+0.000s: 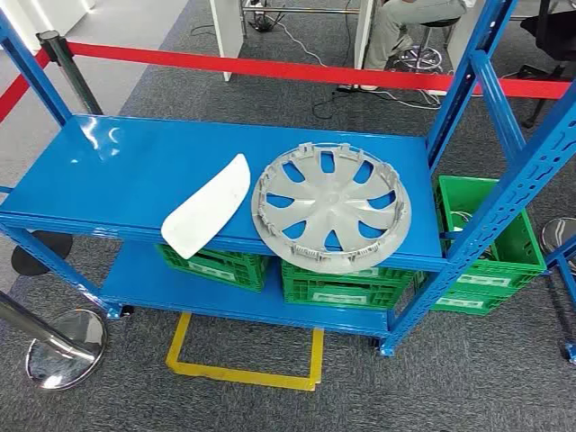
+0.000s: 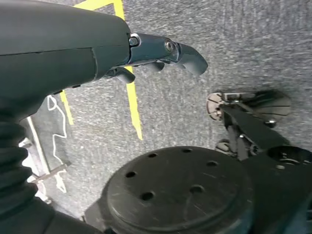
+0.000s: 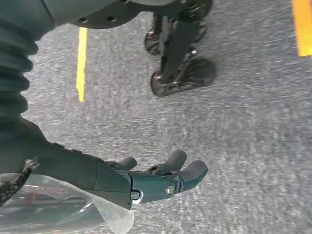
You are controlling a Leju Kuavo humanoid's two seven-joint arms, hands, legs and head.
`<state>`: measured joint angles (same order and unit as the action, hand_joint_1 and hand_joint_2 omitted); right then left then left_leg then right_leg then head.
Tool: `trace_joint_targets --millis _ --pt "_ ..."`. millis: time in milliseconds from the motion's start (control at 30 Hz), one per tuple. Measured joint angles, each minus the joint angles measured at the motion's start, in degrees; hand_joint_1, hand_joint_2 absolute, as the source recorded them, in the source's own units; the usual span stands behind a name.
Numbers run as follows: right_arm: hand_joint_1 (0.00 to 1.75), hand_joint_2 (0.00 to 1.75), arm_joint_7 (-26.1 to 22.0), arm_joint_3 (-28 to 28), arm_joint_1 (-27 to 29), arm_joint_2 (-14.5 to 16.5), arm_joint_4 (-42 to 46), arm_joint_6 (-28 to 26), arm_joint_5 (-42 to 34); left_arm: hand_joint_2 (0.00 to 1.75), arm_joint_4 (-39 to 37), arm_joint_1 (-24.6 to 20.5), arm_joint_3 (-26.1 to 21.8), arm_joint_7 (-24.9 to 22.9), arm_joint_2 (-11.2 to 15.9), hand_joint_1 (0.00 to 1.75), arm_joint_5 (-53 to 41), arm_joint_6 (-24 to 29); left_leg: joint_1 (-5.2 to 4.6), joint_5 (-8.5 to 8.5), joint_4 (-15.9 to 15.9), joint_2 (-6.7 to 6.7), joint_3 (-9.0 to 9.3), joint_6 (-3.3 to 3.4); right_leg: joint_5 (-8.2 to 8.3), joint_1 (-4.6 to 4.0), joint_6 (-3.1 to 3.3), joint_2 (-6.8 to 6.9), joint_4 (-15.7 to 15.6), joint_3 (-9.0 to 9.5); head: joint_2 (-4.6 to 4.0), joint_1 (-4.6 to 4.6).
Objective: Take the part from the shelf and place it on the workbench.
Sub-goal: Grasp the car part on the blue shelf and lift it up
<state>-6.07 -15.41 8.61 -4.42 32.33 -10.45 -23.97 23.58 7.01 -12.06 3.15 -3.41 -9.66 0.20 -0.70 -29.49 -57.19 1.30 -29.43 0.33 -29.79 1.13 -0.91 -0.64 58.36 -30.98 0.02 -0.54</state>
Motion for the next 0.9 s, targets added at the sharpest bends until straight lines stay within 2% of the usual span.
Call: trace_joint_targets --millis 433,700,900 --pt "0.0 0.0 -4.0 -13.9 -0.1 -4.0 5.9 -6.1 -17.1 0.0 2.6 -1.3 -8.2 4.8 -2.0 0.0 -5.7 0.0 0.0 0.01 0.0 0.0 0.01 0.0 0.0 0.0 0.0 0.0 0.0 0.01 0.0 -0.01" --pt "0.0 0.0 -7.0 -23.6 -0.4 -6.8 10.0 -10.0 -28.5 0.0 9.2 -1.3 -12.0 7.9 -3.8 0.0 -6.9 -1.1 0.0 0.01 0.0 0.0 0.0 0.0 0.01 0.0 -0.01 0.0 0.0 0.01 0.0 -0.01" --pt "0.0 0.0 -9.0 -30.1 -0.6 -8.6 12.6 -12.7 -35.9 0.0 16.8 -0.4 -13.0 9.9 -4.6 0.0 -6.9 -1.8 0.0 0.01 0.0 0.0 0.0 0.0 0.01 0.0 -0.01 0.0 0.0 0.01 0.0 -0.01"
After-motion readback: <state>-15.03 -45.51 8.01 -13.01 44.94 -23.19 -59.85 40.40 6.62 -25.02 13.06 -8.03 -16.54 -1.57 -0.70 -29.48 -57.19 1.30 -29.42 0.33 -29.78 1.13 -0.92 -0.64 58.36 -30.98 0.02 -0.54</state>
